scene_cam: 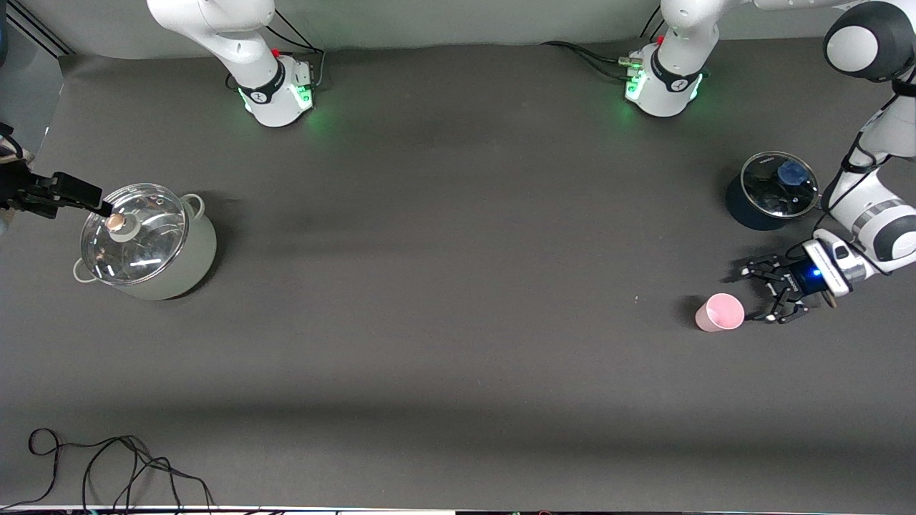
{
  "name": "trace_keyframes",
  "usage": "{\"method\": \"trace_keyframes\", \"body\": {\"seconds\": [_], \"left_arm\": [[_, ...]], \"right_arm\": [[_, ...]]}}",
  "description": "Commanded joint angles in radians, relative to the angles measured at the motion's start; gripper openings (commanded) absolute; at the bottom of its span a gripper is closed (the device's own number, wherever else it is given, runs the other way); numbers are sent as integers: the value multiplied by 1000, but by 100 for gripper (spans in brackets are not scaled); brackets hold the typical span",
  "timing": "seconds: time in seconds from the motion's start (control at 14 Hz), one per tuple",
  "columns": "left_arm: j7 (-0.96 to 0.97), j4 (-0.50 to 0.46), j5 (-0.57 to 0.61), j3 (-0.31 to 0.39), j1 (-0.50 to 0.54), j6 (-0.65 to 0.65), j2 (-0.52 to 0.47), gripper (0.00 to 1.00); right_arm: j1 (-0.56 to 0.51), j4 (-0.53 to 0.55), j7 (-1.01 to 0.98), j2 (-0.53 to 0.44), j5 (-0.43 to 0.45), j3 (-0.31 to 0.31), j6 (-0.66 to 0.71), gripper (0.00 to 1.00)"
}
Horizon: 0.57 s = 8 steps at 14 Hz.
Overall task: Transfer pink cup from left to right arm
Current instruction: 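Close the left gripper around the pink cup's side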
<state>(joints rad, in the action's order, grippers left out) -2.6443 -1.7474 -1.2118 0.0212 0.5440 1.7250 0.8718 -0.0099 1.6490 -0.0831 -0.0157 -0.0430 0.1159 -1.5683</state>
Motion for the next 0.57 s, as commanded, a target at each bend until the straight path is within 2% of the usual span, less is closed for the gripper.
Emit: {"method": "trace_keyframes", "body": {"seconds": [0.0,0.5], "left_arm": [[-25,-9,-43,-23,-9,33,9,100],[-23,-7,-100,-47,-44,82,18,100]], "right_arm": [[-4,-11,5,2,5,1,11,100],[-5,-12,3,3,6,1,11,100]]}}
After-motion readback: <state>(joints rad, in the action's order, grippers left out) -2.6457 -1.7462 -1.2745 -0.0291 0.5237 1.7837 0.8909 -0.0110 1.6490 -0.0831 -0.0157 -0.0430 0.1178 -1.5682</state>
